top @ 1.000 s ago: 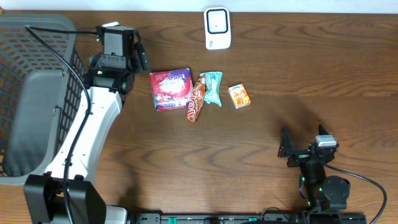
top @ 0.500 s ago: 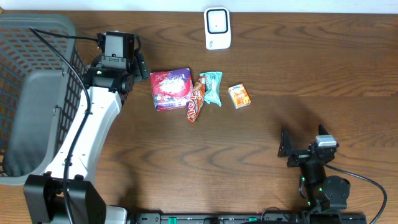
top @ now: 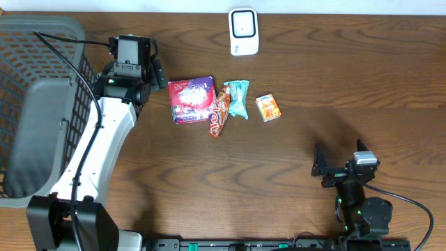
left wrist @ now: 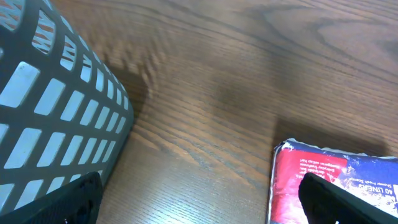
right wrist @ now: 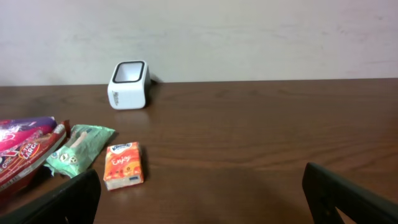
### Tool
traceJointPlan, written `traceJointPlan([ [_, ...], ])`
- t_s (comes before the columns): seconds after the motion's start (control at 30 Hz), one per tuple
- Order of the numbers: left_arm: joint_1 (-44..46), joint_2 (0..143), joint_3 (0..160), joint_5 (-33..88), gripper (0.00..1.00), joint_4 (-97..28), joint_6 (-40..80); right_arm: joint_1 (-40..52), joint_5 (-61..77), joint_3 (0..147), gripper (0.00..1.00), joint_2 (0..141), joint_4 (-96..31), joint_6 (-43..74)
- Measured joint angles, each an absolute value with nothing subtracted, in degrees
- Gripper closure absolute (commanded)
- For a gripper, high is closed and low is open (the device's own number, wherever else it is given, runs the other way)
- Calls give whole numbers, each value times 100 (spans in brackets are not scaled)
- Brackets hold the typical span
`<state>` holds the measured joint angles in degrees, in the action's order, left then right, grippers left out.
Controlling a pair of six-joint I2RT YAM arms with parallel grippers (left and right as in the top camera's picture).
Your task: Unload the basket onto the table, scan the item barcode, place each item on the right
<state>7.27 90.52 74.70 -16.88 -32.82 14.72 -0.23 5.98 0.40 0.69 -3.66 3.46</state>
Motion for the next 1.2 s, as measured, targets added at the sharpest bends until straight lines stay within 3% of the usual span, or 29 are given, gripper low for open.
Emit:
traceJointPlan([
  [0.87,727,9052,7470,-1686,0,-3286,1472,-23,1466,40,1,69,1017,718],
  [1.2,727,9052,7470,-1686,0,-3282,1472,-23,1592,360,1,180,794,414],
])
